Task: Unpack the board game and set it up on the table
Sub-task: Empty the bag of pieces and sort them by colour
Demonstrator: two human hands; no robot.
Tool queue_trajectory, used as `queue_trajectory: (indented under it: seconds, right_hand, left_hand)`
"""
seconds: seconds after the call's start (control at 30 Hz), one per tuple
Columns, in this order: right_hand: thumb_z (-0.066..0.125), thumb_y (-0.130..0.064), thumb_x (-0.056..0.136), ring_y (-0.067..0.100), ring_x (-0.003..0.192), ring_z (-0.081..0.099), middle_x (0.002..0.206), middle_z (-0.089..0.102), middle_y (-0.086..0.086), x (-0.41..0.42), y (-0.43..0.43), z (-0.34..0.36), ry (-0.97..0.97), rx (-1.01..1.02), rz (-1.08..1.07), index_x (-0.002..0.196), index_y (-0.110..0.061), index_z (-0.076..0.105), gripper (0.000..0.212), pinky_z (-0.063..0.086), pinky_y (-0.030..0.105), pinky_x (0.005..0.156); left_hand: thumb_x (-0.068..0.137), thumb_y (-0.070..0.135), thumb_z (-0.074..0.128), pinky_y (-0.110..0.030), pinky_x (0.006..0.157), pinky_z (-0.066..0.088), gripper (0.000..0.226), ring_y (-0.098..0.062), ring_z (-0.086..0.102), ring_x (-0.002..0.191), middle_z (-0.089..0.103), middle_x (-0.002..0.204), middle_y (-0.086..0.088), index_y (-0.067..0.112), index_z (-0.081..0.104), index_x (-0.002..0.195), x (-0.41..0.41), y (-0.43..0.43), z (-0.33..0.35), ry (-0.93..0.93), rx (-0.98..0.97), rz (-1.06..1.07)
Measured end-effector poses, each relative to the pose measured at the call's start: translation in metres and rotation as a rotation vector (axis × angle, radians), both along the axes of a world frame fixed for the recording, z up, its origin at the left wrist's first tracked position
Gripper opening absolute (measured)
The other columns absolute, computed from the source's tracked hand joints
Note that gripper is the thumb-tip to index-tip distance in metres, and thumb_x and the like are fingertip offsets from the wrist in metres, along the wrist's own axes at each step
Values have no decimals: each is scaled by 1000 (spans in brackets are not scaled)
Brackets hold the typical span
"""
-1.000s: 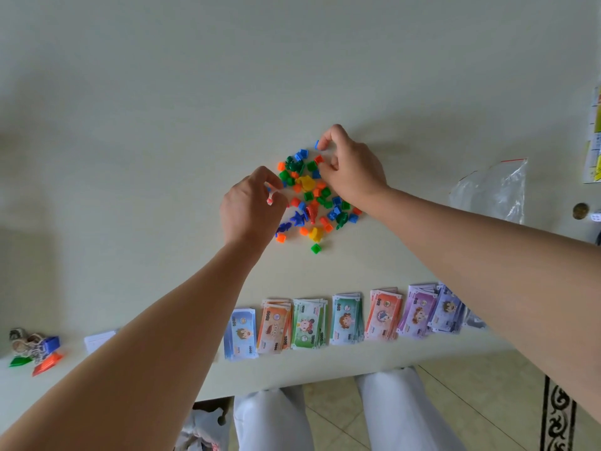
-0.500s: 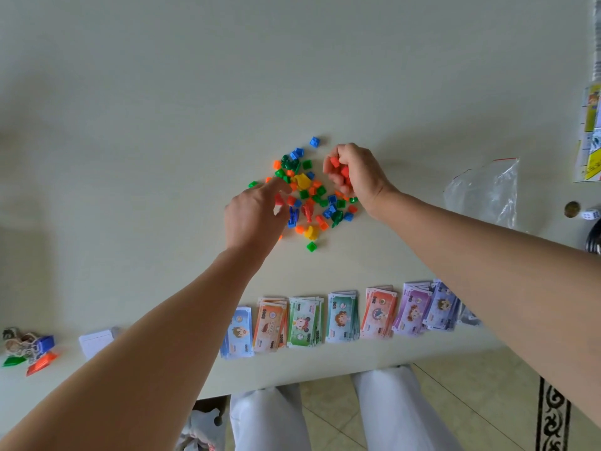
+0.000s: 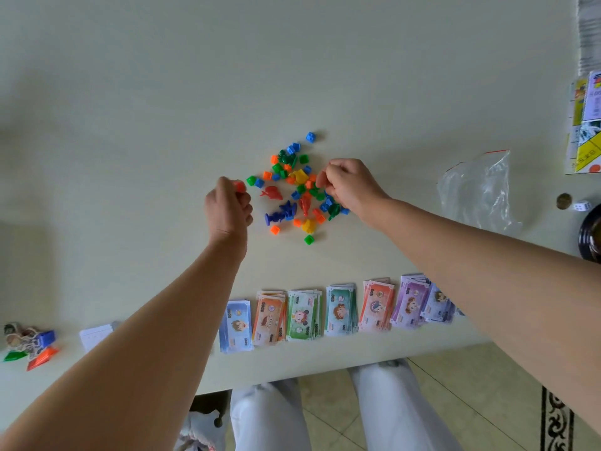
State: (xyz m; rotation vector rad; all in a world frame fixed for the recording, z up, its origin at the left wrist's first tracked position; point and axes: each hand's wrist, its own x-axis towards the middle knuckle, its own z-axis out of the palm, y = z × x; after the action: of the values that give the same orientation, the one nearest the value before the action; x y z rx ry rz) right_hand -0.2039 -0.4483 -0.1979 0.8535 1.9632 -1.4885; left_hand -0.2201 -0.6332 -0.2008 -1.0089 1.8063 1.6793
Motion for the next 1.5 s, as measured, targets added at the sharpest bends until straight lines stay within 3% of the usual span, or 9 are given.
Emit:
queue_trajectory:
  seconds: [0.13, 0.27, 0.37, 0.53, 0.67, 0.77, 0.93, 1.17, 1.5]
  right_hand:
    - [41, -9, 91, 0, 46, 42, 50, 49, -15, 3, -17, -2, 140, 170, 163, 72, -19, 62, 30, 31, 20, 52]
    - [46, -15, 92, 5, 52, 43, 52, 43, -14, 4, -41, -4, 197, 324, 386, 98, -23, 69, 26, 31, 25, 53]
    - [50, -17, 91, 14, 69, 49, 57, 41, -12, 6, -52, -7, 179, 415, 509, 104, -21, 69, 24, 28, 27, 56]
    - [53, -15, 88, 15, 73, 52, 66, 54, -8, 11, -49, -7, 196, 471, 497, 104, -21, 70, 24, 30, 24, 60]
    - [52, -17, 86, 21, 79, 63, 73, 65, -5, 11, -37, -8, 210, 537, 389, 95, -23, 68, 20, 47, 29, 65]
    - [51, -17, 86, 18, 72, 60, 63, 55, -11, 11, -29, -10, 226, 539, 385, 91, -24, 67, 17, 46, 29, 64]
    - [52, -16, 83, 16, 64, 51, 60, 52, -10, 7, -21, -18, 255, 569, 291, 86, -22, 66, 16, 44, 30, 63]
    - [55, -18, 82, 12, 58, 52, 66, 63, -8, -7, -12, -25, 192, 510, 135, 79, -26, 62, 11, 45, 29, 59]
    - [54, -20, 85, 15, 57, 48, 57, 51, -7, 8, 27, -25, 166, 486, 71, 87, -12, 64, 12, 44, 33, 63]
  left_hand:
    - [82, 14, 26, -21, 46, 13, 27, -15, 21, 44, 31, 47, 1, 17, 31, 56, 5, -14, 2, -118, 113, 138]
    - [83, 13, 31, -19, 44, 22, 41, -15, 31, 42, 48, 50, -4, 14, 54, 49, 11, -20, 2, -92, 111, 17]
    - [84, 14, 32, -18, 44, 27, 41, -13, 34, 44, 52, 55, -4, 7, 66, 63, 12, -25, 2, -104, 147, -6]
    - [84, 10, 33, -22, 48, 29, 37, -14, 37, 49, 56, 58, -6, 4, 65, 67, 13, -29, 2, -70, 94, -97]
    - [83, 14, 46, -23, 49, 28, 25, -12, 36, 47, 46, 52, 1, 12, 60, 62, 12, -32, -7, 16, -119, -210]
    - [86, 20, 56, -25, 55, 35, 7, -12, 45, 52, 50, 58, 5, 14, 59, 83, 9, -34, -17, 118, -392, -369]
    - [87, 20, 59, -26, 52, 32, 15, -12, 49, 58, 49, 59, 7, 19, 58, 101, -11, -25, -19, 282, -576, -583]
    - [91, 30, 52, -32, 60, 37, 24, -28, 54, 74, 60, 75, -7, 20, 49, 113, -50, 8, -20, 308, -686, -835]
    - [93, 21, 42, -33, 59, 31, 15, -29, 45, 71, 53, 77, -6, 10, 48, 100, -56, 13, -16, 353, -746, -1019]
